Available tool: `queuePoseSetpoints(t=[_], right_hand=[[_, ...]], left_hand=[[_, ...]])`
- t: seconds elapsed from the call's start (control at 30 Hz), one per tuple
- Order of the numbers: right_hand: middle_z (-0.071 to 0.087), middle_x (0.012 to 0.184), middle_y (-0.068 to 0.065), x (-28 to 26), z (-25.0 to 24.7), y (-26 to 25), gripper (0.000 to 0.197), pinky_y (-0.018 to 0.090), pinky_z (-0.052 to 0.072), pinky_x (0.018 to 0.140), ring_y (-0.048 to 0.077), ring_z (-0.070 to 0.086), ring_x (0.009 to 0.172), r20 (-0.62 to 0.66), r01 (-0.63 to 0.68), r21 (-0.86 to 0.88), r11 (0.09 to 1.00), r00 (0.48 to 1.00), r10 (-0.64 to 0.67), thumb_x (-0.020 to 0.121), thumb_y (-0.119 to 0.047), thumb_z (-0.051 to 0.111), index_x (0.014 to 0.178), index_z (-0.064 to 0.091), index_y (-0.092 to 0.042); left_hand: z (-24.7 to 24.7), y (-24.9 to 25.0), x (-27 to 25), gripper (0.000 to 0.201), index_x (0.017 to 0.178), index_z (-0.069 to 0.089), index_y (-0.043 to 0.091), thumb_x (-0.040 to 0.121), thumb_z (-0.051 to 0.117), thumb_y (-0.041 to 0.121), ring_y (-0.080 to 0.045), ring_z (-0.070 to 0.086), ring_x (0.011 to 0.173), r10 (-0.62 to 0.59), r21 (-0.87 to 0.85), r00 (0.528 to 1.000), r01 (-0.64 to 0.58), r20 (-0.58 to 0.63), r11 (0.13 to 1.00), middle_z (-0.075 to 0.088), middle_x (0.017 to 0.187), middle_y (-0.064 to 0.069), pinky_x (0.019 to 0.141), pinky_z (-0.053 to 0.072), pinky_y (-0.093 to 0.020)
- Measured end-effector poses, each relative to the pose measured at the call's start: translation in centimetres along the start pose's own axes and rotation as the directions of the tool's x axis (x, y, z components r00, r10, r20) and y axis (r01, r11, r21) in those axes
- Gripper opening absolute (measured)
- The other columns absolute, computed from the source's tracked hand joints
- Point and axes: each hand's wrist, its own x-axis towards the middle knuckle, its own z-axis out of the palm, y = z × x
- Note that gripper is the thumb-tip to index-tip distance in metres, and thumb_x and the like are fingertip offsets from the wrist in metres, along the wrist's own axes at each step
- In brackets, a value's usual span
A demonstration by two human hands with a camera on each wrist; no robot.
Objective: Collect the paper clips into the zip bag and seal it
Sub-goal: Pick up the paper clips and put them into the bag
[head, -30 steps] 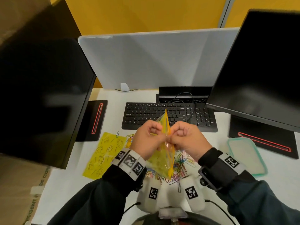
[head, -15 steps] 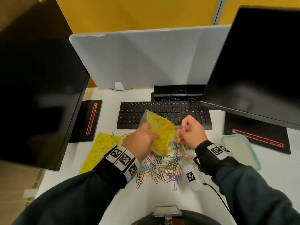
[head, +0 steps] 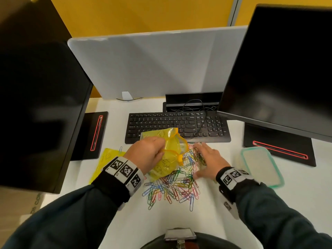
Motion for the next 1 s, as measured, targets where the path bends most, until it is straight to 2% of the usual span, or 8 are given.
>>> queuePoseSetpoints(t=[0.07,0.2,0.4,0.6,0.67,0.73,0.87,1.0], right_hand=[[0.013,0.157,-0.002,0.1,1.1,0.7,0.105,0.044,0.033,0.11,0.028,0.024,0.137,0.066,0.026,-0.186,0.982,0.998,-0.014,0.066,-0.034,0.079,0.146,0.011,-0.033],[0.045,0.139,0.006,0.6,2.7,1.1,0.055,0.034,0.041,0.101,0.027,0.043,0.122,-0.118,0.092,-0.18,0.979,0.986,-0.115,0.086,-0.012,0.057,0.138,0.041,-0.021],[0.064,0.113,0.011,0.5,2.8,0.7,0.029,0.03,0.048,0.092,0.028,0.06,0.104,-0.219,0.091,-0.125,0.988,0.969,-0.117,0.091,-0.01,0.047,0.114,0.064,-0.014],[0.071,0.087,0.003,-1.3,-0.3,-1.8,0.018,0.026,0.05,0.08,0.018,0.063,0.081,-0.387,0.074,0.339,0.938,0.92,0.068,0.085,-0.005,0.061,0.093,0.074,-0.014],[0.064,0.07,-0.007,-2.5,-2.8,-3.7,0.014,0.024,0.049,0.069,0.011,0.058,0.067,-0.396,0.2,0.474,0.857,0.918,0.004,0.081,-0.006,0.067,0.088,0.075,-0.015],[0.059,0.063,-0.015,-3.3,-5.0,-5.9,0.013,0.015,0.047,0.064,-0.002,0.055,0.059,-0.339,0.282,0.391,0.876,0.929,-0.148,0.078,-0.006,0.069,0.085,0.075,-0.015],[0.068,0.087,-0.005,-2.9,-5.9,-8.6,0.017,0.019,0.041,0.076,0.005,0.056,0.075,-0.133,0.275,0.141,0.951,0.957,-0.257,0.076,-0.015,0.073,0.093,0.074,-0.017],[0.072,0.095,-0.001,-3.2,-6.7,-7.5,0.013,0.027,0.051,0.084,0.013,0.063,0.086,-0.342,0.302,0.315,0.9,0.921,-0.189,0.081,-0.019,0.068,0.094,0.072,-0.019]], left_hand=[[0.3,0.0,-0.5,0.008,0.08,0.051,0.015,0.086,0.056,0.017,-0.015,0.052,0.074,-0.084,-0.044,0.996,0.084,-0.014,0.996,0.058,0.083,0.003,0.064,0.04,-0.024],[1.7,0.3,-2.0,0.008,0.079,0.055,0.017,0.085,0.056,0.012,-0.014,0.054,0.071,-0.183,-0.145,0.982,0.176,-0.042,0.974,0.061,0.079,0.003,0.059,0.039,-0.018],[2.3,0.3,-2.9,0.015,0.097,0.062,0.017,0.088,0.052,0.01,-0.016,0.058,0.096,-0.256,-0.165,0.966,0.257,0.026,0.952,0.065,0.102,0.002,0.082,0.05,-0.031],[2.1,0.1,-2.3,0.017,0.098,0.063,0.014,0.089,0.05,0.01,-0.018,0.058,0.098,-0.272,-0.125,0.962,0.274,0.031,0.954,0.065,0.105,-0.001,0.081,0.046,-0.027],[2.1,0.3,-2.1,0.017,0.097,0.064,0.015,0.088,0.051,0.01,-0.018,0.059,0.095,-0.269,-0.13,0.963,0.271,0.031,0.954,0.066,0.103,-0.001,0.077,0.044,-0.025],[2.2,0.7,-1.8,0.015,0.094,0.065,0.014,0.087,0.052,0.011,-0.019,0.059,0.092,-0.251,-0.144,0.968,0.252,0.028,0.957,0.067,0.101,-0.001,0.074,0.042,-0.024],[2.3,2.4,-1.1,0.012,0.092,0.067,0.01,0.084,0.058,0.009,-0.024,0.062,0.09,-0.189,-0.233,0.982,0.179,-0.02,0.956,0.069,0.098,-0.005,0.074,0.044,-0.026],[2.2,2.1,-1.2,0.007,0.082,0.068,0.011,0.079,0.064,0.006,-0.023,0.066,0.087,-0.2,-0.279,0.974,0.163,-0.11,0.946,0.072,0.099,-0.005,0.076,0.051,-0.028]])
